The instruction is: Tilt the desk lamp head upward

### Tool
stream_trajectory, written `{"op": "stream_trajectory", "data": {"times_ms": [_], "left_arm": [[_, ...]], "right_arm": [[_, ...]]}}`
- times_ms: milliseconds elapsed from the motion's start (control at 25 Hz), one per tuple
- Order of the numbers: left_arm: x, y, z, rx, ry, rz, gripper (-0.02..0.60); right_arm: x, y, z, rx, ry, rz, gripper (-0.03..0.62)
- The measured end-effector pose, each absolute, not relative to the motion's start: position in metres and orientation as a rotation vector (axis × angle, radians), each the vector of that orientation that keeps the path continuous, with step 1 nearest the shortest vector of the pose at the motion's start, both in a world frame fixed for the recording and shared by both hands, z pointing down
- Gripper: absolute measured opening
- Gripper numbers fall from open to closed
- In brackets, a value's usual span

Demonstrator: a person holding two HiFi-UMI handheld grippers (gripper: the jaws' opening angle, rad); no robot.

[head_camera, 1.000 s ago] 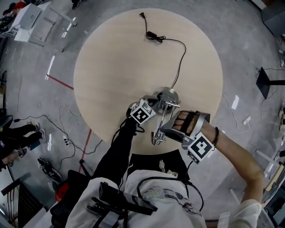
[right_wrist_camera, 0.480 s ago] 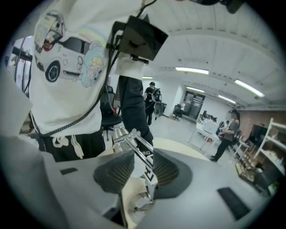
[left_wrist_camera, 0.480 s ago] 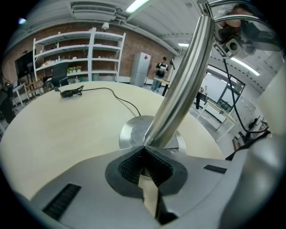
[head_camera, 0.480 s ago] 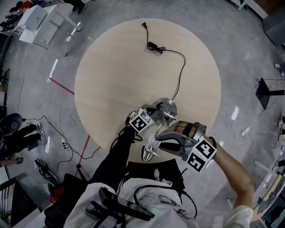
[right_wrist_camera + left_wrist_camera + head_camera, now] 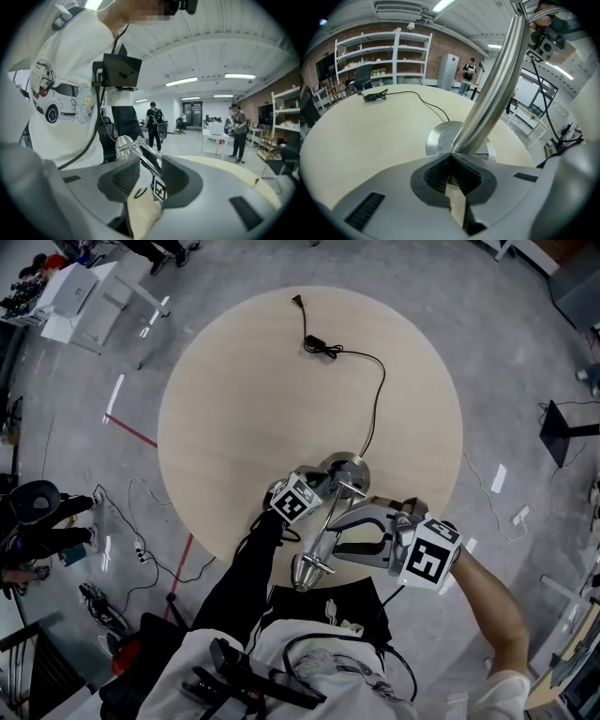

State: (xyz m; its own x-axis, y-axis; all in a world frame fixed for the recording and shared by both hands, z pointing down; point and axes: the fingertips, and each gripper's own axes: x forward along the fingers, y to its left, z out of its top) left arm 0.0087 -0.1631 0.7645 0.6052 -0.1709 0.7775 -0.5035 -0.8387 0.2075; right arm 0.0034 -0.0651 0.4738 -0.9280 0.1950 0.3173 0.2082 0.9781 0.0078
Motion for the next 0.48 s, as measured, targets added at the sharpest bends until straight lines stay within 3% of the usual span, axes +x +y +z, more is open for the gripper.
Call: {"op": "stream_trajectory", "data": {"times_ms": [480], "left_arm": [[0.006, -0.164, 0.763, 2.425, -0.541, 1.120, -0.009]], "right_arm": [[0.010, -0.087, 0.451, -0.271, -2.988, 0.216, 0.133]]}}
